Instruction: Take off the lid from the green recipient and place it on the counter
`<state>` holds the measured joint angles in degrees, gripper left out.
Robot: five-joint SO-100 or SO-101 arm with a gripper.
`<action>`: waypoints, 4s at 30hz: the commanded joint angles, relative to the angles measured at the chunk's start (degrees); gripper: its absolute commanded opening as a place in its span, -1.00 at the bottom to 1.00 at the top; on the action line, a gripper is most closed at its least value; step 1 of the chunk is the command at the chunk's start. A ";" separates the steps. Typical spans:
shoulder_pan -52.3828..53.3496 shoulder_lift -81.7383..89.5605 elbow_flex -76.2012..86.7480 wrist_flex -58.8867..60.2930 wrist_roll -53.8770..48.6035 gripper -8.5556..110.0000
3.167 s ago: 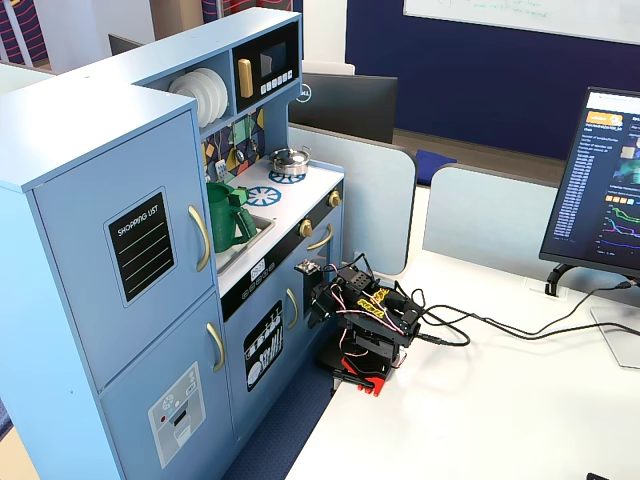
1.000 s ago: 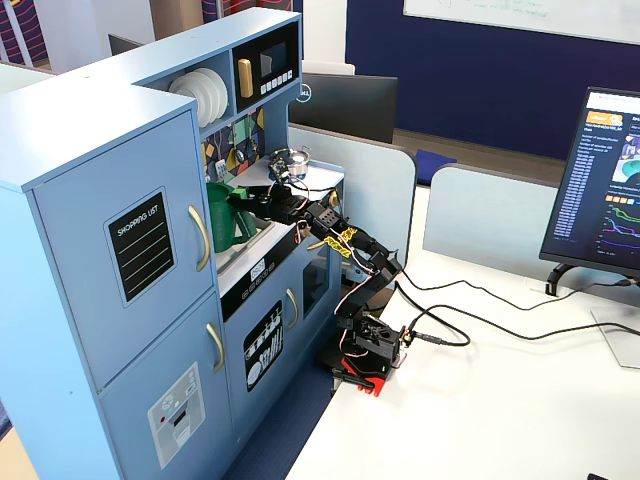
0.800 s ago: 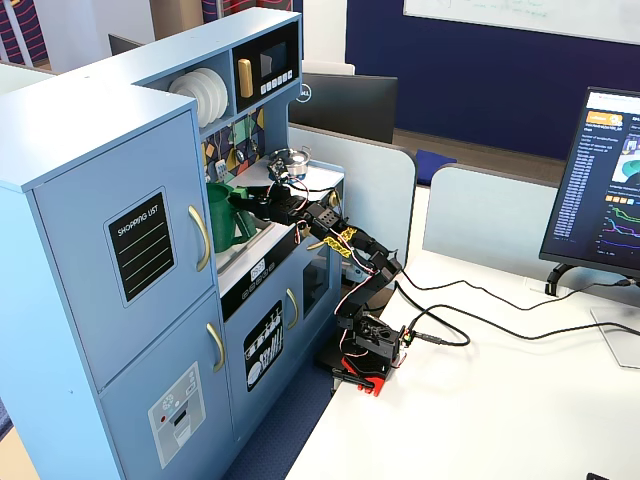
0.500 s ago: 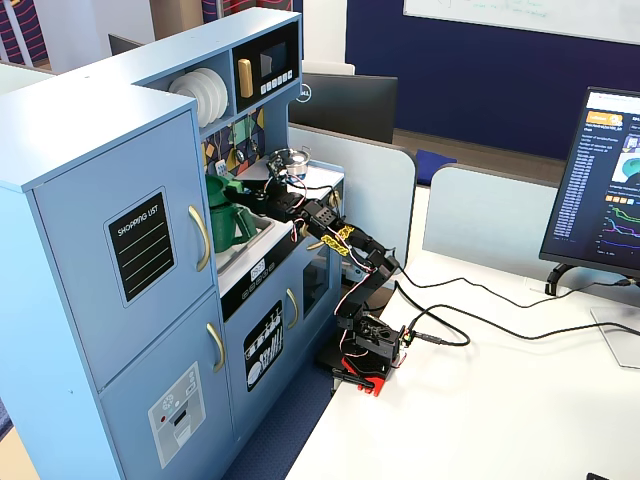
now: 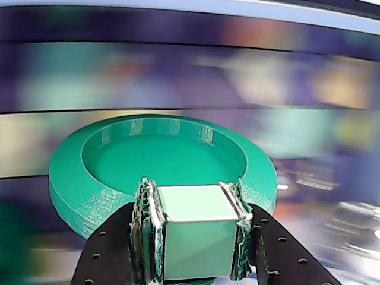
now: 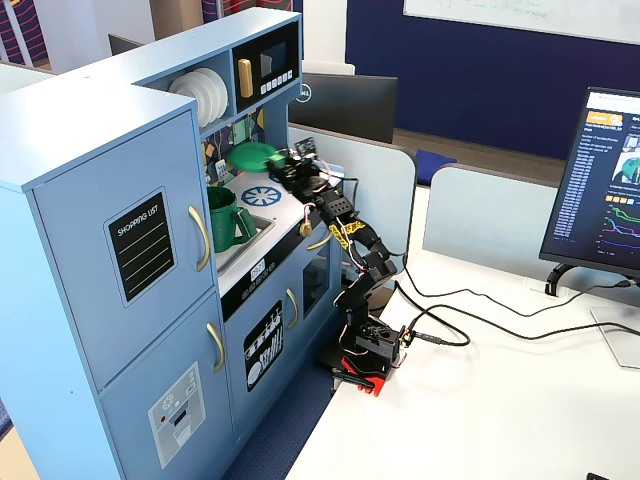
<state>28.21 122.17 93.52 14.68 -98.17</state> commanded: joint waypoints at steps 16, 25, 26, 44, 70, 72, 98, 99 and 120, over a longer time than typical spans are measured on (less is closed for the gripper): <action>6.94 1.49 19.42 -17.40 3.34 -0.86; 5.27 0.97 28.83 -24.08 1.93 -0.86; 5.19 0.70 29.62 -24.43 1.76 -0.86; 4.66 -2.81 32.52 -25.66 -2.29 -0.86; -0.79 31.90 22.50 40.08 2.99 -0.14; -2.90 34.98 27.86 43.51 4.66 -0.16; -20.39 58.97 77.52 52.56 5.19 -0.38; -20.74 59.06 77.87 54.32 4.83 -0.42; -25.40 59.94 78.22 73.12 10.28 -0.84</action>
<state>2.55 182.20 170.95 77.78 -90.18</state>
